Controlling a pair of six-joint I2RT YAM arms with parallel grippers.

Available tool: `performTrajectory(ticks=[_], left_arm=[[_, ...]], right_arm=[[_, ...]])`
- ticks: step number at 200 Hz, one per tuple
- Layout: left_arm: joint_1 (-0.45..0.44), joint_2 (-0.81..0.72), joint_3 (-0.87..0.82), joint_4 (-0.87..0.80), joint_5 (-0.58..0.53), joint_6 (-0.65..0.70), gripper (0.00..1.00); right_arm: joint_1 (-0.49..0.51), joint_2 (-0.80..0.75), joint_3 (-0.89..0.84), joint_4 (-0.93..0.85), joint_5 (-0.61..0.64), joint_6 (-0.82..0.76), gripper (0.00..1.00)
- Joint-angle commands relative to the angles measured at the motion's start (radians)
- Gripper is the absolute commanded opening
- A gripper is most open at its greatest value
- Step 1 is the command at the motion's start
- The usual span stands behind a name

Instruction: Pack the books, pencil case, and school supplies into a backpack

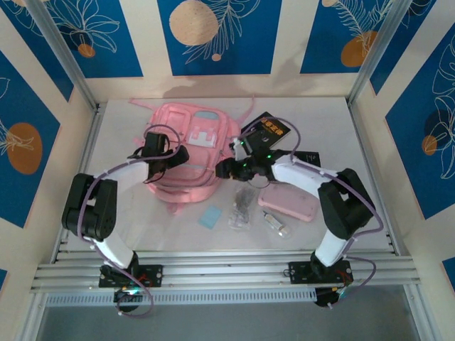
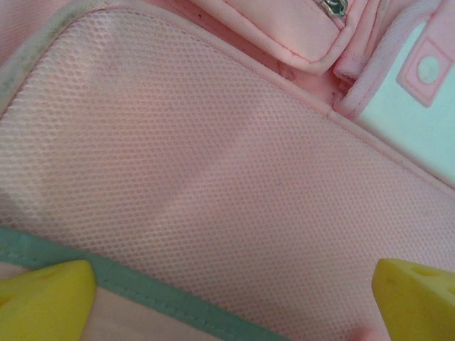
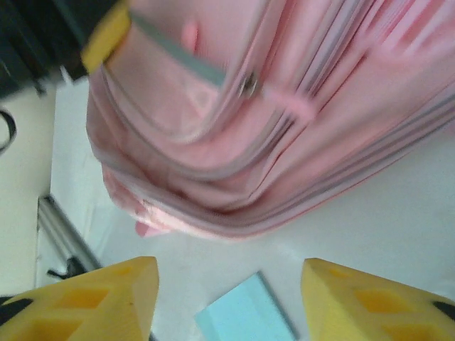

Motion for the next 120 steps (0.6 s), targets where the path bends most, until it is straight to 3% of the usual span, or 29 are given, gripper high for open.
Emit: performTrajectory(ticks=[1, 47, 87, 120], left_arm=[[-0.002, -0.114, 0.023, -0.154, -0.073, 0.079, 1.0], [0.037, -0.285, -0.054, -0.258, -0.242, 0.165, 1.0], [0.081, -0.28, -0.127, -0.269, -0.173, 0.144, 1.0], [0.081, -0.266, -0.168, -0.231, -0.085, 0.082, 1.0]], right_arm=[[-0.065, -0.032, 0.023, -0.104, 0.074, -0.06, 0.61], [-0.135, 0.048, 0.086, -0.06, 0.105, -0.05, 0.63], [-0.139, 0.182, 0.14, 0.019, 0.14, -0.045, 0.55], [-0.154, 0.261, 0.136, 0.127, 0.058, -0.066, 0.6]])
